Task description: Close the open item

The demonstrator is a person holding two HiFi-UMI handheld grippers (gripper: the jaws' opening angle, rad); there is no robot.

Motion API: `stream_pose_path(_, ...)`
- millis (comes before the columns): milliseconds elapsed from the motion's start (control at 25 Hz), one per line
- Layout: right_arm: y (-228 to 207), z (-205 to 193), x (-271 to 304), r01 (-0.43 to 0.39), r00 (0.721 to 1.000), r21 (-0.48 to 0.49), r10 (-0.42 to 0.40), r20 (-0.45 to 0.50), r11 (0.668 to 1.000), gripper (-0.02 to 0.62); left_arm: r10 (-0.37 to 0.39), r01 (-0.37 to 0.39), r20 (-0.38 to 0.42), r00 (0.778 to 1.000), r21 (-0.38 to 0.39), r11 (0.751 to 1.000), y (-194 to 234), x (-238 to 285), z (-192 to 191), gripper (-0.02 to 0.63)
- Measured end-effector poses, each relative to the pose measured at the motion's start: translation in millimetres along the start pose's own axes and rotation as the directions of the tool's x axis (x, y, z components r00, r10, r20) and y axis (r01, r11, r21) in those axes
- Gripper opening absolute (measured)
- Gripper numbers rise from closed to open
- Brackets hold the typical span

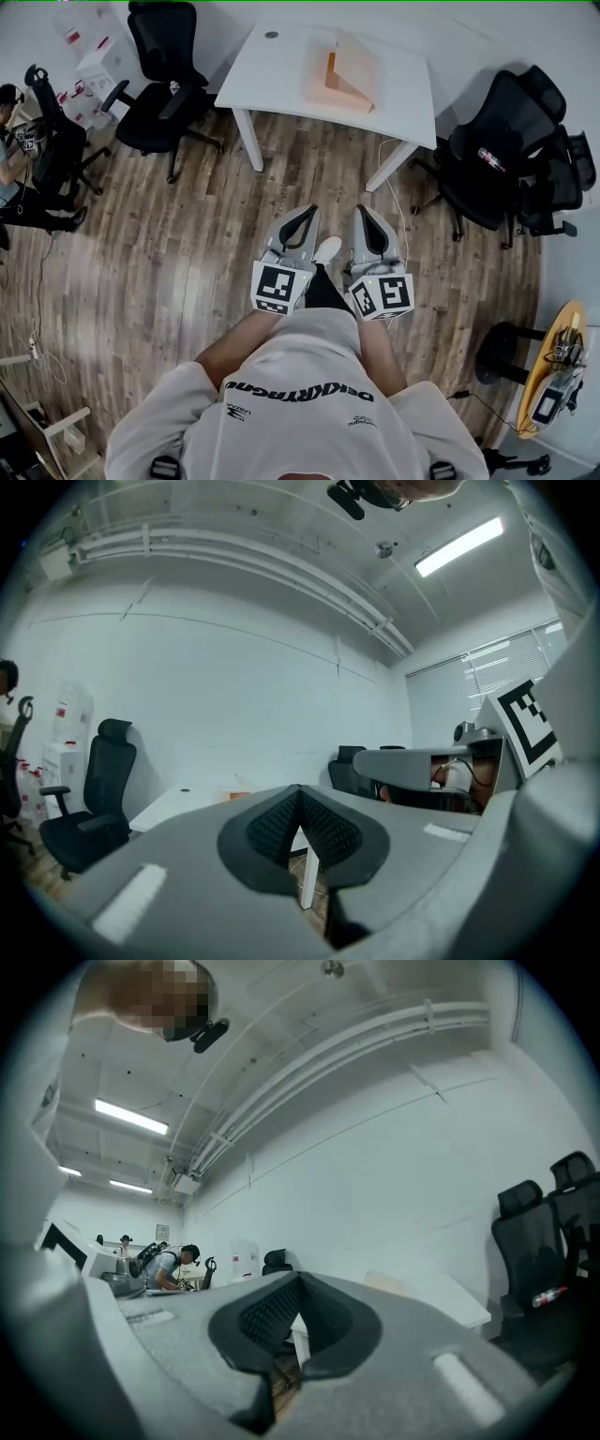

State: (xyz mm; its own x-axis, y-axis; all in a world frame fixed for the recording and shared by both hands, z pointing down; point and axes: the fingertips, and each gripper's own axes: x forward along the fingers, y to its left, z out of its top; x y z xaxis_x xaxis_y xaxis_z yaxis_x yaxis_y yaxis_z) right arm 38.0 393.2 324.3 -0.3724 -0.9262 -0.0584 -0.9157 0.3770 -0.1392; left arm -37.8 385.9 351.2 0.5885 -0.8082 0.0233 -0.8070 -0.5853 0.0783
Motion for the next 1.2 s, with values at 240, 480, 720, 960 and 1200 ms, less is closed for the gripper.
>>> stream_pose_path(240,-17.2,-4.2,37.3,-0.013,1.0,-0.003,0.013,-0.009,1.0,0.0,-0.002,0.002,-0.006,1.0,0.016,1.0,18.4,36.9,-2.8,0.006)
stream_pose_path(480,-50.3,-2.9,79.1,0.003,1.0,0.006,-0.003,-0.01,1.0,0.0,0.006,-0.006,-0.005,1.0,0.008,1.0,36.8,82.6,-1.2,0.006)
stream_pose_path(720,-90.4,-5.1,125.5,0.01,1.0,0.025,-0.009,-0.023,1.0,0.0,0.041,-0.041,0.003,0.999,0.012,0.999,60.2,136.6,1.5,0.006)
stream_pose_path(960,-138.5,3.5,182.2,0.003,0.999,0.036,-0.002,-0.032,0.999,0.0,0.086,-0.086,-0.008,0.996,0.014,0.996,86.4,198.4,11.2,0.006)
stream_pose_path(1200,-167.4,7.7,231.1,-0.014,0.999,0.027,0.015,-0.048,1.0,0.0,0.127,-0.127,-0.018,0.992,0.028,0.992,110.2,250.5,18.0,0.005)
